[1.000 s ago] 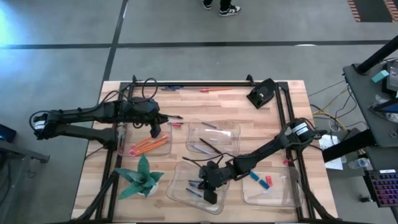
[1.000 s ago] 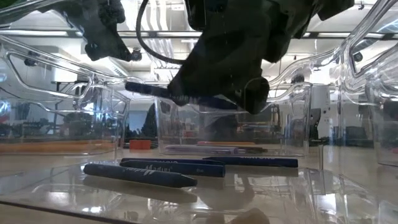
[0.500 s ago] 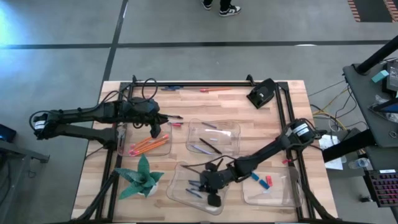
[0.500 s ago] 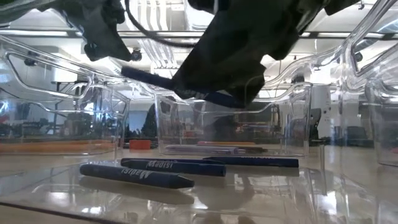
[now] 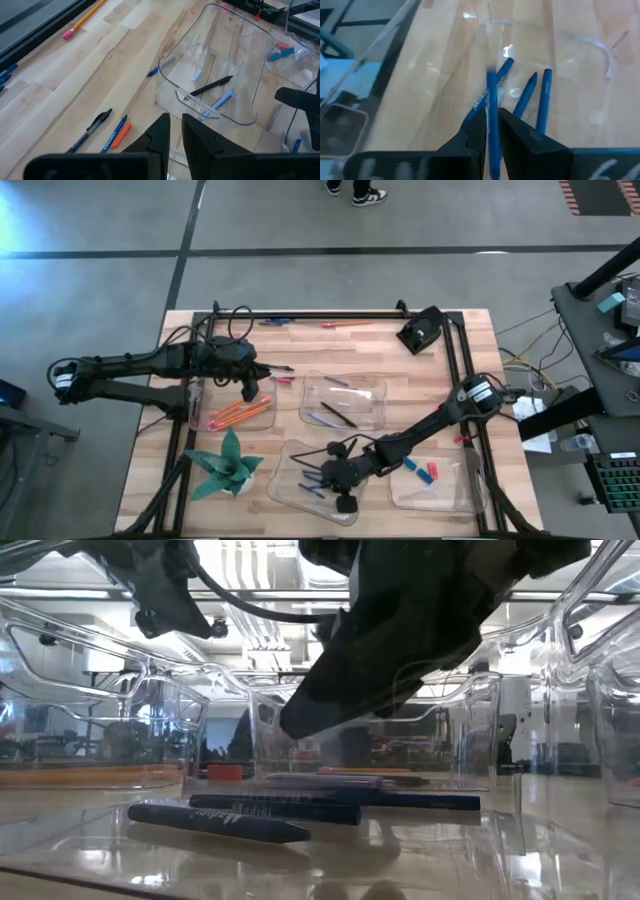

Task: Sort crayons/erasers/pens/pencils in bins
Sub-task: Put the blue crayon into the bottom left transparent bin

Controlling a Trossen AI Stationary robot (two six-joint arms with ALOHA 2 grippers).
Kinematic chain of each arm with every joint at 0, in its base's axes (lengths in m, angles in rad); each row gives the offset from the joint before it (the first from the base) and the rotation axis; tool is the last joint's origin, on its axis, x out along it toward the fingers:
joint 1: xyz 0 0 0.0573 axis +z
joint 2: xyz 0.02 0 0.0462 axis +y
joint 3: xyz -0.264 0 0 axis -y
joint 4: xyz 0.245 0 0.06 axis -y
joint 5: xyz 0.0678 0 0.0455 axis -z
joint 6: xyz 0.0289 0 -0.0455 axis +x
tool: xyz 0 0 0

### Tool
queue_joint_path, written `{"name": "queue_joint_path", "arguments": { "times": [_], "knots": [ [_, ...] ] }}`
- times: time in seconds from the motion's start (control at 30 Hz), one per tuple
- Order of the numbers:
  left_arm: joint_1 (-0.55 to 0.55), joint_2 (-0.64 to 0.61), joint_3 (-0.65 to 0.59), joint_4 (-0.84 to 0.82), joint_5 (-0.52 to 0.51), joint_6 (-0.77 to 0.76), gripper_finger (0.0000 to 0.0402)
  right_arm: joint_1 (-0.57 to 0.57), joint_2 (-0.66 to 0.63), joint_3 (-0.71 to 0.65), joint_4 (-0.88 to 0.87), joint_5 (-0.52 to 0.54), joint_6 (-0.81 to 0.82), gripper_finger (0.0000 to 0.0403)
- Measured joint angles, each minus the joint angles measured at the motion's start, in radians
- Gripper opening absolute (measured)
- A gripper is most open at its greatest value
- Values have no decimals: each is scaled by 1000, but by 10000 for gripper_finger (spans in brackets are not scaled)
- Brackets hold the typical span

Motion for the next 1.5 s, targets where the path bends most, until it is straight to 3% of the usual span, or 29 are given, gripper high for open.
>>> {"name": "queue_joint_path", "arguments": {
  "times": [0.43,0.7,0.87,0.97,1.1,1.37,1.5],
  "knots": [
    [0,0,0,-6,0,0,34,0,-15,39,-41,18,9,38],
    [0,0,0,-5,20,1,34,0,-106,175,-350,42,-123,38],
    [-1,6,0,3,21,4,34,-30,-192,222,-593,226,-263,38],
    [-1,16,0,12,23,16,34,-86,-255,209,-697,313,-307,38],
    [-1,38,0,65,24,31,34,-207,-354,144,-701,314,-370,38],
    [-1,88,1,122,25,64,34,-541,-487,-50,-548,306,-354,38],
    [0,111,1,156,24,86,34,-691,-468,-154,-449,220,-276,38]
  ]
}}
